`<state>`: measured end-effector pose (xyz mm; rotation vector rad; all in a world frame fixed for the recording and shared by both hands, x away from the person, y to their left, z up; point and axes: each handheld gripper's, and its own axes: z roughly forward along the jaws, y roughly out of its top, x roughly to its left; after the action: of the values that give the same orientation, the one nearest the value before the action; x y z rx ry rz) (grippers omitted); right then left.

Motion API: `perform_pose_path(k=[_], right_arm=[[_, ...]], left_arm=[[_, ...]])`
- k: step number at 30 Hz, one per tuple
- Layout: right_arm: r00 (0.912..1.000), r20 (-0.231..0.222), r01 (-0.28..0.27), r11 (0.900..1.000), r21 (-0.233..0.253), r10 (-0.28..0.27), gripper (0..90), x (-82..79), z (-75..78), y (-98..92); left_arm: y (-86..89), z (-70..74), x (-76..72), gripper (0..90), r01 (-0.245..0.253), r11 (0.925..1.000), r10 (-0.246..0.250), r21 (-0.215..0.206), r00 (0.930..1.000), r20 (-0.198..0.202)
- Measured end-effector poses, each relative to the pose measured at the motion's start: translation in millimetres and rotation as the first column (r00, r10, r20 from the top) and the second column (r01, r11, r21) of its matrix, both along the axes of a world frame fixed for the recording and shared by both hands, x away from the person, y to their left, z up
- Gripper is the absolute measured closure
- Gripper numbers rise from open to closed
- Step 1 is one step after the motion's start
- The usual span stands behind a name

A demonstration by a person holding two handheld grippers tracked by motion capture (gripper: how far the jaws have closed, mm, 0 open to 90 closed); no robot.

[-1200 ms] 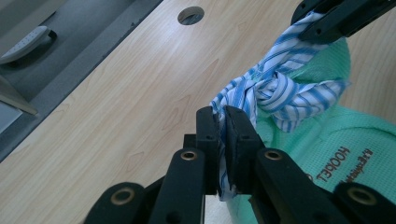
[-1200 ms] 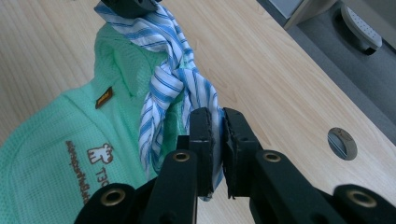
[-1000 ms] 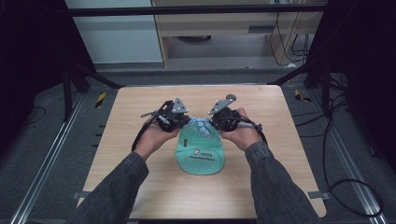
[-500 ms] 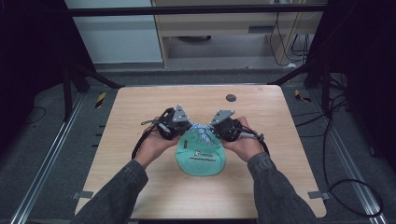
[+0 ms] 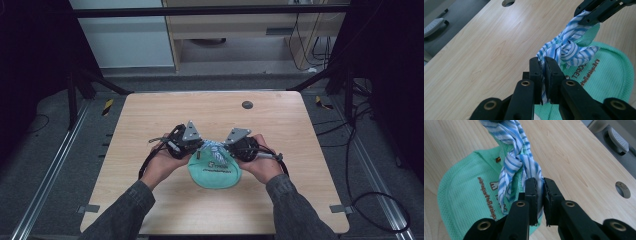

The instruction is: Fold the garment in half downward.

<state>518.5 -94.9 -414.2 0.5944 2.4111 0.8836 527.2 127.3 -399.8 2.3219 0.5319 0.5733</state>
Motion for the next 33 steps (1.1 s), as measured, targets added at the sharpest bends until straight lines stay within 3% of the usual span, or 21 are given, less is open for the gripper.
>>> perform_pose_path(k=[9,33], right_arm=[[0.9998,-0.009,-0.019,1.0,-0.011,0.018,82.1,-8.6,-7.2,2.2],[0.9966,-0.055,-0.064,0.997,-0.043,0.062,78.9,-25.7,-27.8,6.9]], left_arm=[[4.2,-9.6,-8.4,85.0,0.001,0.9997,-0.002,-0.025,0.9999,-0.016],[12.1,-39.3,-25.5,84.5,0.012,0.9992,-0.015,-0.037,0.9971,-0.075]])
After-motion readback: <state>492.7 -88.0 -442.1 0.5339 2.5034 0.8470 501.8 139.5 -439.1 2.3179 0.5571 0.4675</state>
